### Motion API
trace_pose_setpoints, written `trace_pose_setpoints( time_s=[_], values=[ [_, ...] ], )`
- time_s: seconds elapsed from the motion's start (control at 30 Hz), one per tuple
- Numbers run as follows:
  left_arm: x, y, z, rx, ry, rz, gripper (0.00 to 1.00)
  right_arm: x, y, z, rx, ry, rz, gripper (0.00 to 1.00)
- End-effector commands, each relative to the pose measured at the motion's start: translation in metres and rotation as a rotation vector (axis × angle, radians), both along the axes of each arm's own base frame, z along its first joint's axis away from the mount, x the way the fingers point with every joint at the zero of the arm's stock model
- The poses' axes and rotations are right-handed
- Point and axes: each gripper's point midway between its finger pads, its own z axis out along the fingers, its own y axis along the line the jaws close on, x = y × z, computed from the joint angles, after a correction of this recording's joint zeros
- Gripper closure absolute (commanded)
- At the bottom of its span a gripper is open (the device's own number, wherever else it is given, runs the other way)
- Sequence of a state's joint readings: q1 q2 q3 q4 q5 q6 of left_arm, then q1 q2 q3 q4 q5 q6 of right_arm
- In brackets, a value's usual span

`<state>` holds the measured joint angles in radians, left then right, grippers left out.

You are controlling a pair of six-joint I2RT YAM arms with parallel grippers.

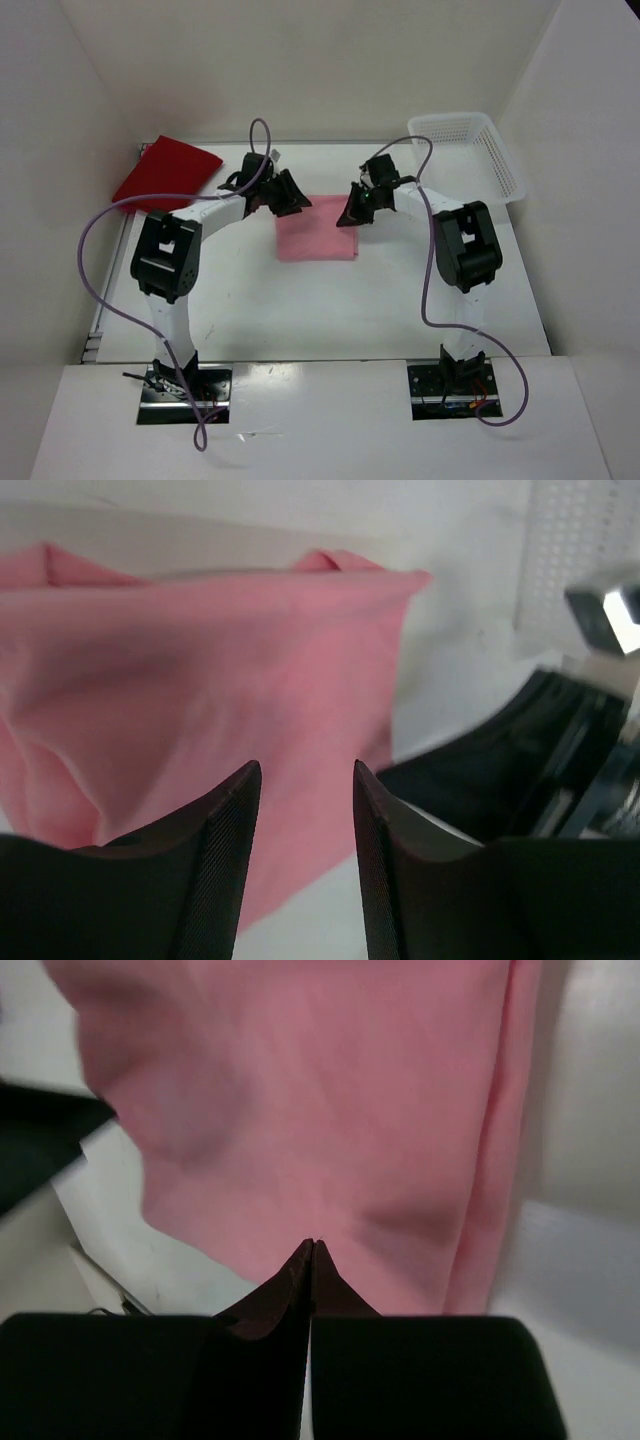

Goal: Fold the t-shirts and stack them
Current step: Fold the long partially folded tshirt into a neat square, then smooth out wrinkles on the folded tshirt

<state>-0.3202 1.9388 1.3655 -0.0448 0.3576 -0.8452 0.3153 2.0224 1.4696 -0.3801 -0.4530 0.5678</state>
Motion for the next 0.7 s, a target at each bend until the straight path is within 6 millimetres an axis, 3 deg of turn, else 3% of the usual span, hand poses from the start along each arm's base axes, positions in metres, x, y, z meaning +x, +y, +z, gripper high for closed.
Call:
trace_pose_setpoints(
  time_s=[0.0,0.17,0.23,0.33,0.37,0.4,0.5,0.53,0.6,0.63,0.67],
  values=[
    [0.032,0.009,-0.015,-0.015,-0.007,0.026,0.51,-0.013,0.008,0.008,0.046,-0.025,0.032,0.99],
    [0.063,0.034,-0.036,-0.006,0.001,0.077,0.51,-0.032,-0.008,-0.033,-0.036,0.042,0.000,0.99],
    [0.080,0.041,-0.027,-0.002,-0.040,0.097,0.51,-0.046,-0.013,-0.047,-0.051,0.085,0.000,0.99],
    [0.101,0.052,-0.023,0.015,-0.082,0.115,0.51,-0.055,-0.018,-0.053,-0.066,0.097,-0.006,0.99],
    [0.101,0.052,-0.033,0.021,-0.059,0.115,0.51,-0.055,-0.018,-0.053,-0.066,0.097,-0.006,0.99],
    [0.107,0.064,-0.036,0.024,-0.049,0.138,0.51,-0.057,-0.020,-0.054,-0.074,0.096,-0.011,0.99],
    [0.106,0.068,-0.020,0.002,-0.063,0.128,0.51,-0.057,-0.021,-0.049,-0.077,0.089,-0.004,0.99],
    [0.105,0.069,0.005,0.008,-0.125,0.114,0.51,-0.056,-0.020,-0.047,-0.080,0.084,0.003,0.99],
    [0.089,0.071,0.009,0.010,-0.115,0.114,0.51,-0.049,-0.018,-0.031,-0.067,0.048,0.002,0.96],
    [0.083,0.072,0.037,-0.002,-0.175,0.115,0.51,-0.044,-0.017,-0.021,-0.059,0.023,0.001,0.96],
    [0.067,0.073,0.026,-0.008,-0.137,0.113,0.54,-0.040,-0.015,-0.015,-0.055,0.013,0.001,0.92]
  ],
)
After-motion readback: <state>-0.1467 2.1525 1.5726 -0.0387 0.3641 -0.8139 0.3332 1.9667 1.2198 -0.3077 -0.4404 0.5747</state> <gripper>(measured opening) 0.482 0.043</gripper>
